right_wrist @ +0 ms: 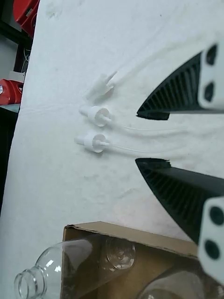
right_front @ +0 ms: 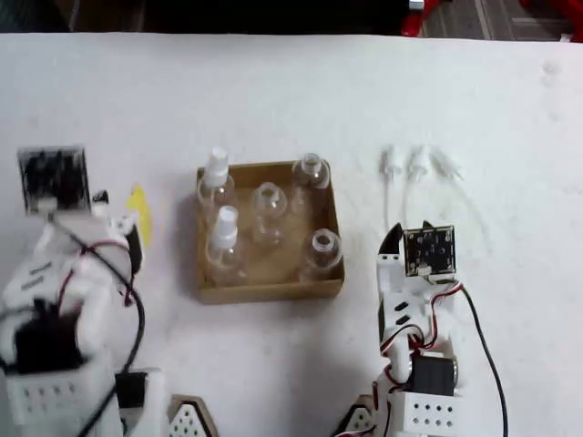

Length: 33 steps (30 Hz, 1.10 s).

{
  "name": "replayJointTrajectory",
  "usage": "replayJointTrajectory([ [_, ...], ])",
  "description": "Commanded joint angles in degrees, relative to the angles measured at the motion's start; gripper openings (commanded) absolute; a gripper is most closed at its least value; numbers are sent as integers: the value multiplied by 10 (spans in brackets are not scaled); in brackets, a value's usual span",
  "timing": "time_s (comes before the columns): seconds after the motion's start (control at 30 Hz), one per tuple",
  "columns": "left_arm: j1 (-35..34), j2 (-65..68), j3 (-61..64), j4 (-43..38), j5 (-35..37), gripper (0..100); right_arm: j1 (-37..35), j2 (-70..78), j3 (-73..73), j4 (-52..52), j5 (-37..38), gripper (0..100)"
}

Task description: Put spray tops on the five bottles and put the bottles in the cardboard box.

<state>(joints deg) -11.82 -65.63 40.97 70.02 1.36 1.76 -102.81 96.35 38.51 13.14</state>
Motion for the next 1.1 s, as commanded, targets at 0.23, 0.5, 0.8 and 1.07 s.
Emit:
replayJointTrajectory([
  [0.23, -87, 33, 44, 20, -7, 139, -4, -4, 4, -11, 7, 120],
  [0.5, -87, 33, 229, -203, -4, 139, -4, -4, 4, -11, 7, 121],
  [0.8, -15, 33, 372, -311, -7, 138, -4, -4, 4, -11, 5, 122],
  [1.07, -13, 33, 376, -307, -7, 136, -4, -4, 4, -11, 5, 122],
])
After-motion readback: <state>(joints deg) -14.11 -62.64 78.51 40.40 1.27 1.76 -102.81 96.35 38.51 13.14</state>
